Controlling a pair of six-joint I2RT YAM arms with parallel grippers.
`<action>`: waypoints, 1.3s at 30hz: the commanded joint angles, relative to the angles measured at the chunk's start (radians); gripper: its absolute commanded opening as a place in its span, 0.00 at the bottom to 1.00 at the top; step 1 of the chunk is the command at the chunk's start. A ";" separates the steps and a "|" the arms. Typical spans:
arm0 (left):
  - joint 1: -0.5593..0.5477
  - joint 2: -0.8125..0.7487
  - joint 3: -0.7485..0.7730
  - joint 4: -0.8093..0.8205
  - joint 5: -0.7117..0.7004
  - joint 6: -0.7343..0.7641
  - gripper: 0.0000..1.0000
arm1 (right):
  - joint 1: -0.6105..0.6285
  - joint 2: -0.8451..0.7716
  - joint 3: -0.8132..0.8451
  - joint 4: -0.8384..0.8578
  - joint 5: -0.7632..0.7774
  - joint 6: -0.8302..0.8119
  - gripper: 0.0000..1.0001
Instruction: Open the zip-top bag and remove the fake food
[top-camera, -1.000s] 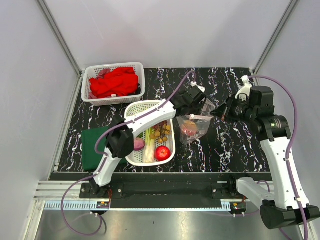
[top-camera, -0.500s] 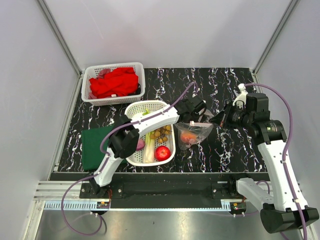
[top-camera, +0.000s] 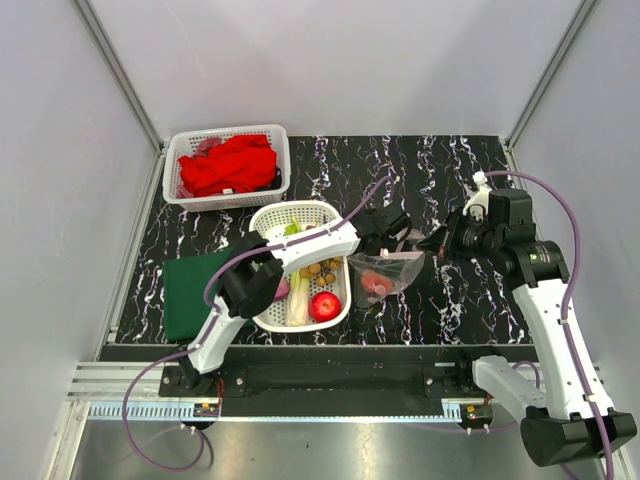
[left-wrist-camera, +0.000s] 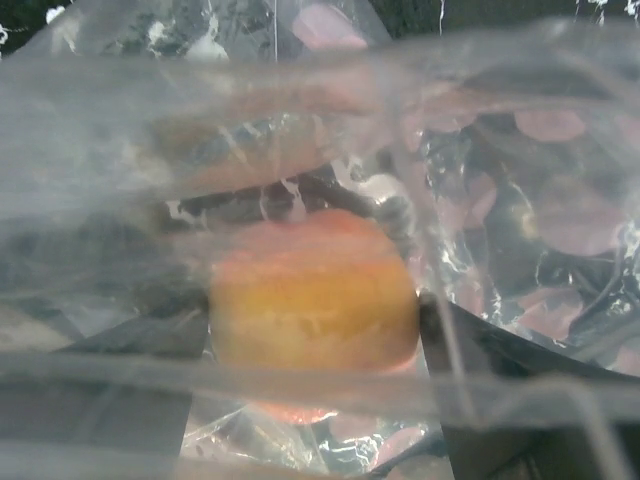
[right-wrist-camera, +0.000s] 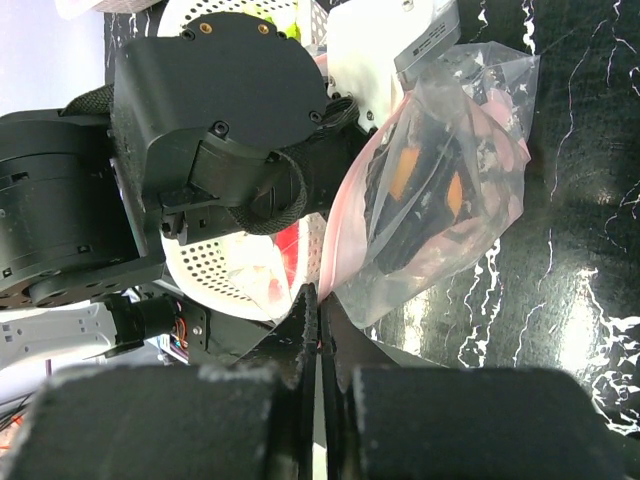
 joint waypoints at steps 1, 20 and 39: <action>0.029 0.052 -0.011 -0.017 -0.043 0.011 0.82 | -0.002 -0.031 0.013 0.038 -0.025 -0.023 0.00; 0.046 -0.208 0.037 0.271 -0.078 0.059 0.00 | -0.004 -0.124 0.006 -0.125 0.081 0.011 0.00; 0.027 -0.284 0.017 0.170 0.138 -0.139 0.00 | -0.002 0.009 0.251 -0.202 0.208 0.011 0.00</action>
